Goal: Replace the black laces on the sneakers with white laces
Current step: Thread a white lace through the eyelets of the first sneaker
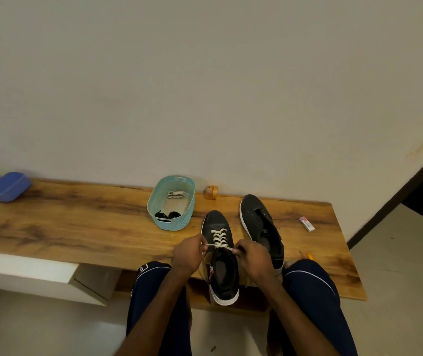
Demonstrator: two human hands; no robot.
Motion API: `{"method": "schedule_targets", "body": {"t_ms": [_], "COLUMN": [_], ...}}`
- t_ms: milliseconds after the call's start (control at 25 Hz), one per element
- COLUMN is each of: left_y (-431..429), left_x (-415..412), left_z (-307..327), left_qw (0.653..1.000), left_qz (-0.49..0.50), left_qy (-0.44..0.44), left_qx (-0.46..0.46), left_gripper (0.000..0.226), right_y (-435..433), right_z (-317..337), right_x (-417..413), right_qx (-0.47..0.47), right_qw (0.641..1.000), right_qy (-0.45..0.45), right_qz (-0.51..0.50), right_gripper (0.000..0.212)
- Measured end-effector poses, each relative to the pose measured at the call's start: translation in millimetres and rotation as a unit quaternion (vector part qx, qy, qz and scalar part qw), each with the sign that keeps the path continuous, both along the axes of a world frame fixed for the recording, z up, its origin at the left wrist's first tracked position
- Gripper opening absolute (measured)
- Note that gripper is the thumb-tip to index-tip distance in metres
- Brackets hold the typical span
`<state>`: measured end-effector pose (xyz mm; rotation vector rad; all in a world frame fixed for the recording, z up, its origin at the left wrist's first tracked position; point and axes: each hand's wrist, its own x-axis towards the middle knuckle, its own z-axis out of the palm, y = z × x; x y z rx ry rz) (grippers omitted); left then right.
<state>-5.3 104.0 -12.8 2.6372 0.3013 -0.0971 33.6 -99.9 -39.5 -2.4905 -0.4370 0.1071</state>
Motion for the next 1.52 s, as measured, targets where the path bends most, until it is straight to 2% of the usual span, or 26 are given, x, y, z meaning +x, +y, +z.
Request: {"method": "schedule_targets", "body": {"t_ms": [80, 160, 240, 320, 400, 480, 640, 760, 880, 920, 960, 1040, 1160, 1240, 1360, 1520], "left_y": [4.6, 4.0, 1.1, 1.4, 0.1, -3.6, -14.3, -18.5, -17.6, -17.2, -17.6, -19.6, -20.4, -20.2, -22.3, -26.0], "left_x": [-2.3, -2.4, -0.8, 4.9, 8.0, 12.3, 24.2, 31.1, 32.6, 32.6, 32.3, 30.9, 29.9, 30.5, 29.2, 27.0], "left_z": [-1.4, -6.2, -4.5, -2.5, 4.4, 7.6, 6.4, 0.8, -4.1, -5.6, -8.0, -10.8, -12.1, -12.0, -10.7, -11.0], "left_qw": [0.996, 0.998, 0.994, 0.948, 0.898, 0.860, 0.835, 0.823, 0.801, 0.806, 0.820, 0.849, 0.852, 0.868, 0.898, 0.898], "left_qz": [0.003, 0.011, 0.021, 0.029, 0.032, 0.034, 0.079, 0.088, 0.131, 0.144, 0.148, 0.142, 0.154, 0.128, 0.076, 0.079], "left_qy": [0.012, 0.016, 0.001, -0.041, -0.049, -0.047, -0.088, -0.083, -0.064, -0.067, -0.069, -0.075, -0.087, -0.081, -0.083, -0.109], "left_qx": [0.086, 0.067, -0.107, -0.314, -0.437, -0.507, -0.537, -0.555, -0.581, -0.571, -0.548, -0.504, -0.493, -0.472, -0.426, -0.418], "left_gripper": [0.011, 0.011, 0.013, 0.019, 0.022, 0.027, 0.033, 0.024, 0.019, 0.018, 0.015, 0.010, 0.012, 0.019, 0.023, 0.022], "right_y": [-5.0, -7.5, -6.5, -5.6, -3.0, 3.6, 23.2, 30.6, 31.8, 31.7, 31.7, 33.3, 36.3, 35.3, 34.0, 34.8], "right_z": [0.5, -1.7, -1.0, 6.3, 11.6, 12.2, 5.5, 2.7, -1.7, -4.6, -8.0, -13.7, -17.3, -16.1, -13.6, -7.9], "right_x": [4.8, 8.2, 8.7, 9.5, 13.2, 17.6, 17.8, 19.7, 23.7, 24.5, 25.1, 25.7, 23.7, 23.4, 22.3, 19.0], "right_qx": [-0.045, -0.026, 0.125, 0.292, 0.394, 0.456, 0.517, 0.552, 0.600, 0.612, 0.613, 0.593, 0.581, 0.574, 0.542, 0.501], "right_qw": [0.999, 0.997, 0.974, 0.917, 0.866, 0.829, 0.795, 0.769, 0.720, 0.705, 0.701, 0.717, 0.726, 0.734, 0.773, 0.816], "right_qy": [-0.007, 0.064, 0.187, 0.270, 0.308, 0.322, 0.308, 0.314, 0.327, 0.329, 0.329, 0.328, 0.333, 0.330, 0.303, 0.260], "right_qz": [-0.029, -0.034, -0.020, -0.019, -0.026, -0.036, -0.075, -0.075, -0.121, -0.144, -0.160, -0.164, -0.157, -0.150, -0.132, -0.123], "right_gripper": [0.007, 0.009, 0.017, 0.022, 0.023, 0.022, 0.021, 0.024, 0.021, 0.020, 0.020, 0.020, 0.021, 0.023, 0.027, 0.020]}}
